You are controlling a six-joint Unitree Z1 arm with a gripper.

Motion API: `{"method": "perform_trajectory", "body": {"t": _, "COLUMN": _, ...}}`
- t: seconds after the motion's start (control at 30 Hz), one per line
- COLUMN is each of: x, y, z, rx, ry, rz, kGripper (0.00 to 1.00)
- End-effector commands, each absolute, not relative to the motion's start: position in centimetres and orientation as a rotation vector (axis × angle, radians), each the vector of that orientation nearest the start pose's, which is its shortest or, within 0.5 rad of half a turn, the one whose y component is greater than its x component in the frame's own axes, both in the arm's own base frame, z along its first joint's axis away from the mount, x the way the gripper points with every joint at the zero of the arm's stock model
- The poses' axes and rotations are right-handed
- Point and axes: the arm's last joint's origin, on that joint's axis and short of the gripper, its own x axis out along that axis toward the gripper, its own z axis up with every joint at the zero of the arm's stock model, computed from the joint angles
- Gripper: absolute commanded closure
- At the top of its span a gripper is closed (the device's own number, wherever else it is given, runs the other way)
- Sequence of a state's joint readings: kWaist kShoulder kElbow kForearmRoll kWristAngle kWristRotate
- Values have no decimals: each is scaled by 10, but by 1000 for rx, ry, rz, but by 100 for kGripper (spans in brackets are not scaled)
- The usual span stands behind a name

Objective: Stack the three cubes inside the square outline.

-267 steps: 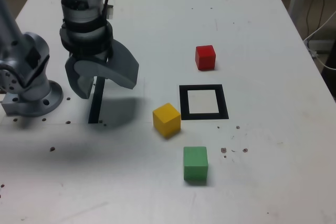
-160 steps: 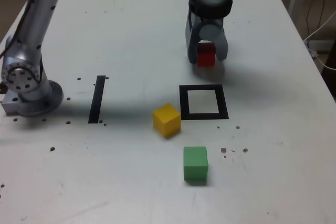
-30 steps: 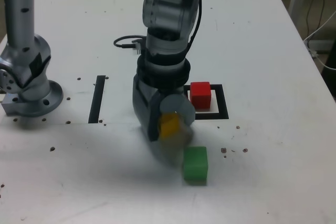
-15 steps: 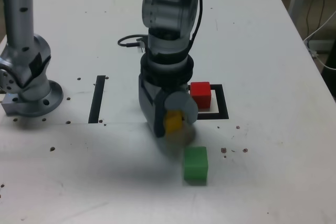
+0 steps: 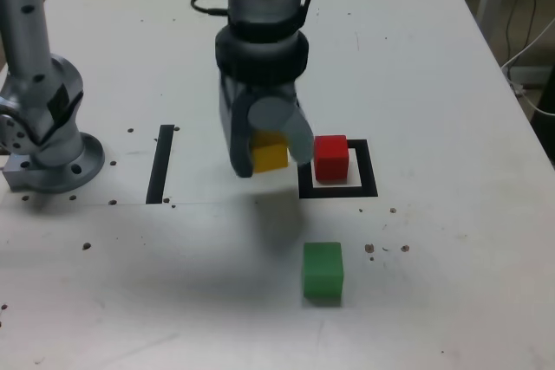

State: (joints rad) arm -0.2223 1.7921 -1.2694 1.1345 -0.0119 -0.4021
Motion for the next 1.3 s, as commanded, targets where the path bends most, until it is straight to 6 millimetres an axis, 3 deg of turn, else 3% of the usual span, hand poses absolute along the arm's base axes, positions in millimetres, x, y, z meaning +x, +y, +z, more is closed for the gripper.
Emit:
{"method": "perform_trajectory", "body": {"t": 0.0, "x": 287, "y": -56, "z": 278, "rx": -74, "ry": 1652, "rz": 104, "kGripper": 84}}
{"method": "perform_trajectory", "body": {"t": 0.23, "x": 315, "y": -44, "z": 284, "rx": -12, "ry": 1671, "rz": 47, "kGripper": 84}}
{"method": "perform_trajectory", "body": {"t": 0.67, "x": 355, "y": -28, "z": 266, "rx": -60, "ry": 1666, "rz": 77, "kGripper": 84}}
{"method": "perform_trajectory", "body": {"t": 1.27, "x": 361, "y": -24, "z": 258, "rx": -87, "ry": 1674, "rz": 64, "kGripper": 80}}
